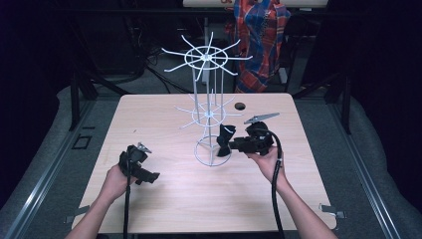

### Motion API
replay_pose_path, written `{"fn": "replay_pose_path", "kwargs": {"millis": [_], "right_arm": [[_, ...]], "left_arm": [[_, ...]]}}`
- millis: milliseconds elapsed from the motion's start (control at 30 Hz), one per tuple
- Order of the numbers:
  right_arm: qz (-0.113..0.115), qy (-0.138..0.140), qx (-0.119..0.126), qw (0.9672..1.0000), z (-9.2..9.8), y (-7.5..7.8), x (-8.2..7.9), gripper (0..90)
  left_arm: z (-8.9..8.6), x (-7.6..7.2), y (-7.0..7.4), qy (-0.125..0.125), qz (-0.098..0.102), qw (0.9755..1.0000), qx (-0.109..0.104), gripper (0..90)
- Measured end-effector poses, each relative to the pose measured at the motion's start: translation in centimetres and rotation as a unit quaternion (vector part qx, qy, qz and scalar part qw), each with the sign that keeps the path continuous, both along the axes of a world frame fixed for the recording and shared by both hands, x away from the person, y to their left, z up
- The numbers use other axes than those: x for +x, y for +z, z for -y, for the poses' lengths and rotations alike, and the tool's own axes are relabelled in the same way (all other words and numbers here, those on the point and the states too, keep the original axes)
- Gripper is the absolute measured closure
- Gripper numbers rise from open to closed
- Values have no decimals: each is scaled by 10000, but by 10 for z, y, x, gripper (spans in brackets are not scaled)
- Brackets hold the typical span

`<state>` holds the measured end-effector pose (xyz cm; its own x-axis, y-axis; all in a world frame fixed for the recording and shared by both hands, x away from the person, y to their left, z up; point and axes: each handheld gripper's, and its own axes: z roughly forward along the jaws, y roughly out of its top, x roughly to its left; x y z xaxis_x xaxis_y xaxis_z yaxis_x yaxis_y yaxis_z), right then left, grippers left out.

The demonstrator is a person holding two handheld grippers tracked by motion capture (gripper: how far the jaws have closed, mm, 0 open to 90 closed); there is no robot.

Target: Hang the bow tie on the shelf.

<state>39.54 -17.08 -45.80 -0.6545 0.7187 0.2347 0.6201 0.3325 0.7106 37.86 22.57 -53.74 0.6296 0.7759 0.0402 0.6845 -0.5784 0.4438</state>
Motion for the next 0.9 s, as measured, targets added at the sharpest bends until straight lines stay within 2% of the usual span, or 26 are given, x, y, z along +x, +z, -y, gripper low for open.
{"fn": "replay_pose_path", "kwargs": {"millis": [467,733,867,900], "right_arm": [[8,58,-62,10000,2,4,-4,635],[130,214,-378,9990,1,9,-12,578],[215,271,-532,9980,2,14,-17,525],[200,334,-622,9973,3,16,-19,487]], "left_arm": [[-1,0,0,4,-2,10000,-29,2],[-1,0,1,-7,-1,10000,-48,2],[-1,0,1,-14,-1,10000,-41,2],[-1,0,1,-13,-3,10000,-52,2]]}}
